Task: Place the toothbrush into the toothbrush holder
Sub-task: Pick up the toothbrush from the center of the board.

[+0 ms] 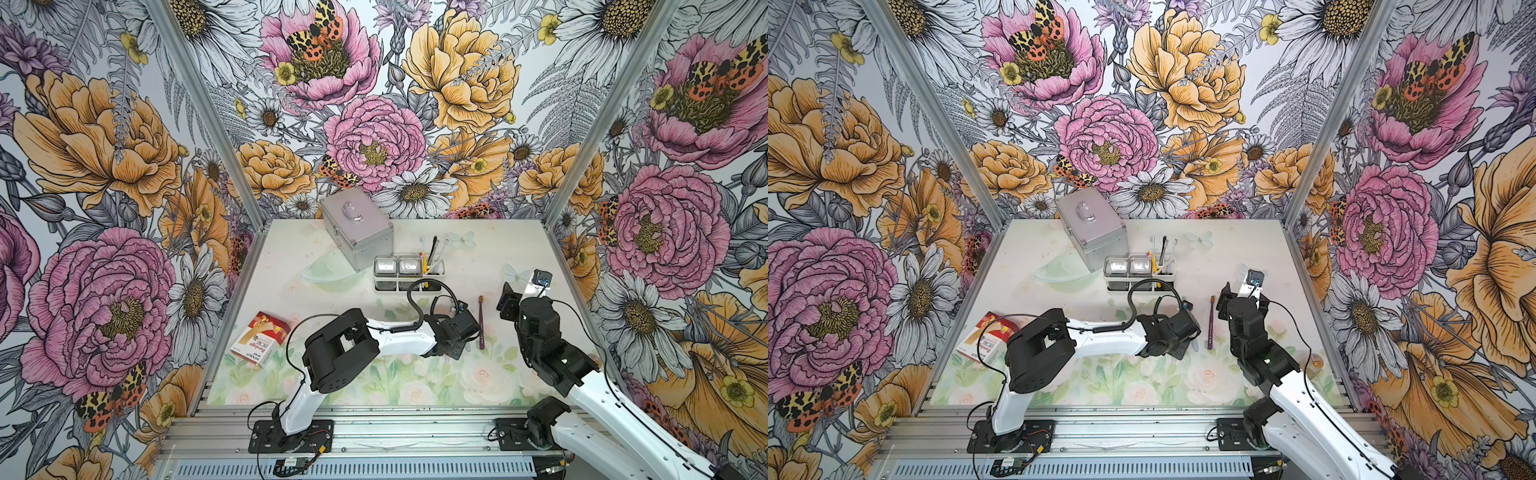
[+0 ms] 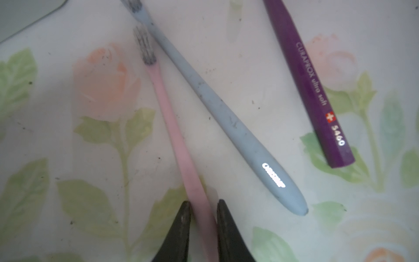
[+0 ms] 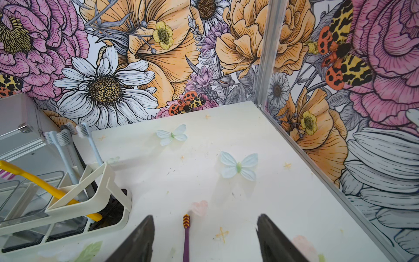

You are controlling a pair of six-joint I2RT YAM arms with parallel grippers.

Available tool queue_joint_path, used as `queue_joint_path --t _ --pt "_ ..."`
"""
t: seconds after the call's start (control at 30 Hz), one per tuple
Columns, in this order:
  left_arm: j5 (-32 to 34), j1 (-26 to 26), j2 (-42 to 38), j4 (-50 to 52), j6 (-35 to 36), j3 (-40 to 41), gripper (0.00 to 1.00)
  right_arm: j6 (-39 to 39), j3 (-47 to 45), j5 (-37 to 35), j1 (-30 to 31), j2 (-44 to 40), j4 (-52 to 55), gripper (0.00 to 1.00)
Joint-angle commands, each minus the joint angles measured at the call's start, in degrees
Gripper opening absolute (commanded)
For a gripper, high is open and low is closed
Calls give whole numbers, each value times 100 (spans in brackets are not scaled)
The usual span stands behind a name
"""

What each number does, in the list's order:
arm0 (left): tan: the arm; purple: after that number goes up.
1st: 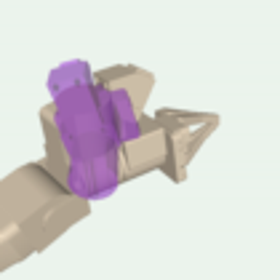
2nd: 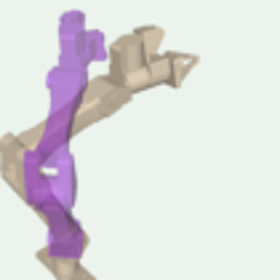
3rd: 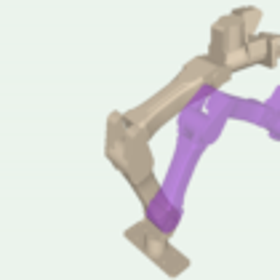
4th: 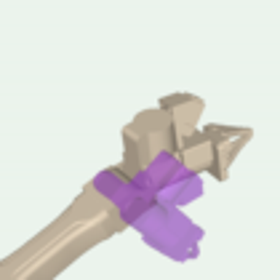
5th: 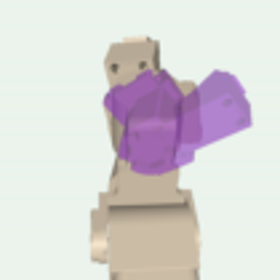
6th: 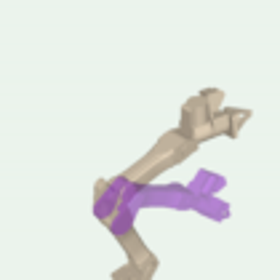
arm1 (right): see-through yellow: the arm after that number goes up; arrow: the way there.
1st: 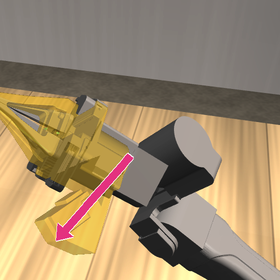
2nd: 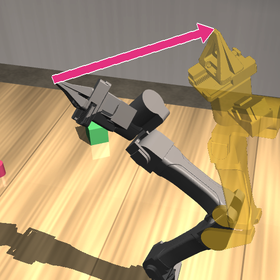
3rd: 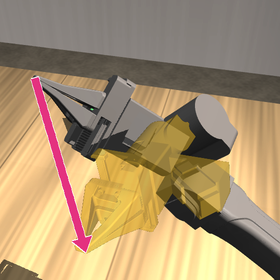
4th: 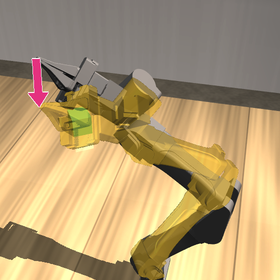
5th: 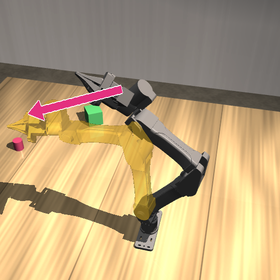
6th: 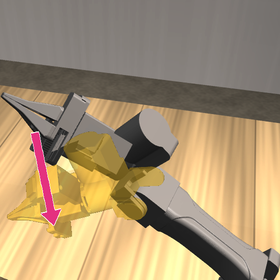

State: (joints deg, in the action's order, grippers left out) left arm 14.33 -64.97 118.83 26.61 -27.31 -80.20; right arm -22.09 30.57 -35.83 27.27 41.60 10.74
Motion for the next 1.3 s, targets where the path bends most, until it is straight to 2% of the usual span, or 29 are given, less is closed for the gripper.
queue_joint_path --t 0.0,0.13,0.37,0.87,0.97,1.27 --pt "-386 125 150 348 -10 -13 20 -54 54 173 -67 95 51 75" --pt "-507 311 112 452 59 99 16 125 214 402 -215 278 156 76" --pt "-706 611 -111 450 224 383 0 29 430 1348 -514 531 348 75" --pt "-344 730 -584 450 581 470 0 140 545 2778 -574 1388 361 71" --pt "-273 725 -696 453 645 481 0 78 558 2810 -575 1495 358 65" --pt "-44 723 -964 449 703 497 0 -76 573 2976 -611 1744 341 64"
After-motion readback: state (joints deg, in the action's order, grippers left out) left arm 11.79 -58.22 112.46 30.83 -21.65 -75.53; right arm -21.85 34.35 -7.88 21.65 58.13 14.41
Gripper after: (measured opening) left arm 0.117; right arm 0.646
